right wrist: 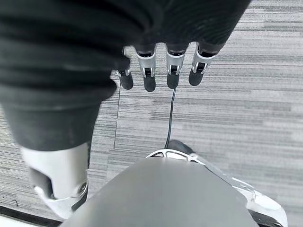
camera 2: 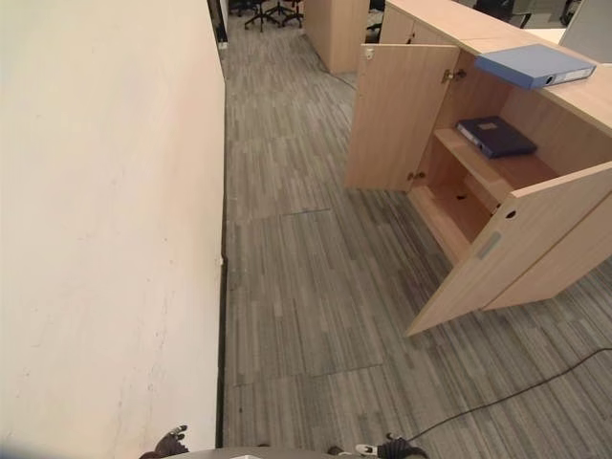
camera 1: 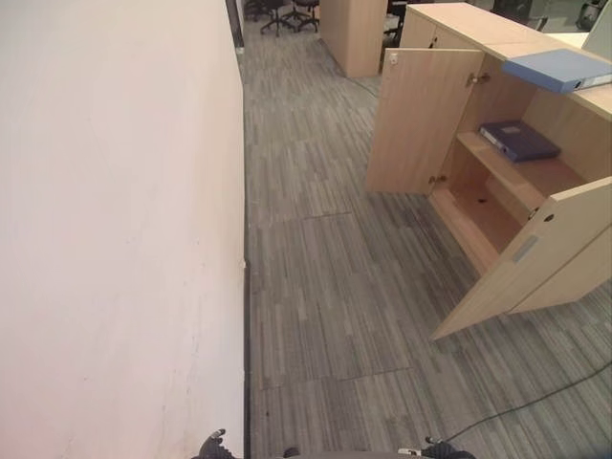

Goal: Put the empty folder in the office cabinet

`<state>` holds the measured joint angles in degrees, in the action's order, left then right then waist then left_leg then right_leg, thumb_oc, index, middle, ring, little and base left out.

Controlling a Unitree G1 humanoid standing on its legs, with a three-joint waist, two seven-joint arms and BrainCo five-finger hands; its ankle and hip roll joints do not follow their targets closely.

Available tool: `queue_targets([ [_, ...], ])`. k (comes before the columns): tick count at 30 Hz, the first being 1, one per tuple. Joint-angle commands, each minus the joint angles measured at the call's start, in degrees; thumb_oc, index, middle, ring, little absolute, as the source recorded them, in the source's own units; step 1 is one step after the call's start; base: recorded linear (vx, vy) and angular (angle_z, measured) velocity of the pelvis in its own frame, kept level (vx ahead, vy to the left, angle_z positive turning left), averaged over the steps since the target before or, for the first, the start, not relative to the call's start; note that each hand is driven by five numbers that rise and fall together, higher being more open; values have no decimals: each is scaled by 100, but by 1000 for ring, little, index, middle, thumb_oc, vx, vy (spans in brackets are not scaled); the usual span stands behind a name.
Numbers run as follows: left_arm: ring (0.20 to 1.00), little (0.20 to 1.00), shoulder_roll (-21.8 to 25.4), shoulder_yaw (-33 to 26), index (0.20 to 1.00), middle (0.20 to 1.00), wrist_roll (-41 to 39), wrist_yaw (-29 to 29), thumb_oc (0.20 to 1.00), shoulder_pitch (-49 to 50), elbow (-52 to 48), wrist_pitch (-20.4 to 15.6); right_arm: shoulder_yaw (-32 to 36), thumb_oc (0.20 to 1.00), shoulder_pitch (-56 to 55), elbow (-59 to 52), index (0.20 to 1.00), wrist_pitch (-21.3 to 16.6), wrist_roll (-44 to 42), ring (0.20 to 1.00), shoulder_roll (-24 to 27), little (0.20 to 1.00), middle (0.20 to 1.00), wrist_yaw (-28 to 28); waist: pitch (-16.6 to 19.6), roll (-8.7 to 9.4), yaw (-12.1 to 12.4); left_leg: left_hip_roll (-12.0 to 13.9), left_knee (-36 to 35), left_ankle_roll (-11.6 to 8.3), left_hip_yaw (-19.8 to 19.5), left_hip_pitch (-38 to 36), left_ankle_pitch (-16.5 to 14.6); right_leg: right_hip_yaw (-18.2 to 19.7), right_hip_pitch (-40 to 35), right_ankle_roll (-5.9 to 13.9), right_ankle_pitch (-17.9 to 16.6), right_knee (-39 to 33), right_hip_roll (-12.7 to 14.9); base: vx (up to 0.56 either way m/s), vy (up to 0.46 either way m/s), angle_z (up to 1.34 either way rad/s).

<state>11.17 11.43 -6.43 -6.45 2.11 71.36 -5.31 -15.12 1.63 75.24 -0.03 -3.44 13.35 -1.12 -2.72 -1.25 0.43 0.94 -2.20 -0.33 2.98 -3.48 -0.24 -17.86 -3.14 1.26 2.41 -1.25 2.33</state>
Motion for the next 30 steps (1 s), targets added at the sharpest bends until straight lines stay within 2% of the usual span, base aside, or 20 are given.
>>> queue_targets([
  [1, 1000, 1000, -89, -1, 1000, 1000, -196, 249, 1000, -139, 281, -67, -204, 1000, 340, 460, 1000, -44, -211, 1000, -56, 1000, 1000, 157, 17, 284, -48, -159, -280, -115, 332, 56, -29, -163, -269, 356, -317, -375, 247, 0, 0, 0],
  [15, 1000, 1000, -40, 167, 1000, 1000, 85, 476, 1000, -166, 307, 26, -388, 1000, 428, 557, 1000, 70, 283, 1000, 96, 1000, 1000, 321, 8, 276, -56, -142, -280, -118, 348, 22, -67, -125, -290, 342, -295, -375, 232, 0, 0, 0],
  [18, 1000, 1000, -30, 165, 1000, 1000, 119, 466, 1000, -171, 300, 25, -283, 1000, 401, 604, 1000, 73, 184, 1000, 134, 1000, 1000, 313, 9, 278, -75, -142, -280, -121, 358, 10, -77, -116, -294, 341, -285, -375, 224, 0, 0, 0],
  [19, 1000, 1000, -27, 144, 1000, 1000, 102, 455, 1000, -179, 337, 29, 9, 1000, 391, 652, 1000, 54, -253, 1000, 158, 1000, 1000, 272, 10, 277, -101, -135, -280, -121, 381, 1, -86, -98, -291, 344, -282, -375, 219, 14, -4, -3],
  [20, 1000, 1000, -27, 144, 1000, 1000, 102, 455, 1000, -179, 337, 29, 9, 1000, 391, 652, 1000, 54, -253, 1000, 158, 1000, 1000, 272, 10, 277, -101, -135, -280, -121, 381, 1, -86, -98, -291, 344, -282, -375, 219, 26, -7, -4],
  [22, 1000, 1000, -35, 98, 1000, 1000, 63, 428, 1000, -177, 417, 30, 316, 1000, 389, 680, 1000, -8, -786, 1000, 155, 1000, 1000, 221, 15, 268, -136, -117, -280, -123, 417, -16, -100, -63, -286, 341, -279, -375, 216, 24, -7, -7],
  [30, 1000, 1000, -26, 191, 1000, 1000, 165, 383, 1000, -186, 427, 30, -22, 1000, 437, 540, 1000, 9, -454, 1000, 94, 1000, 1000, 249, 7, 276, -146, -105, -280, -122, 435, -31, -123, -25, -272, 341, -296, -375, 208, 6, -5, -5],
])
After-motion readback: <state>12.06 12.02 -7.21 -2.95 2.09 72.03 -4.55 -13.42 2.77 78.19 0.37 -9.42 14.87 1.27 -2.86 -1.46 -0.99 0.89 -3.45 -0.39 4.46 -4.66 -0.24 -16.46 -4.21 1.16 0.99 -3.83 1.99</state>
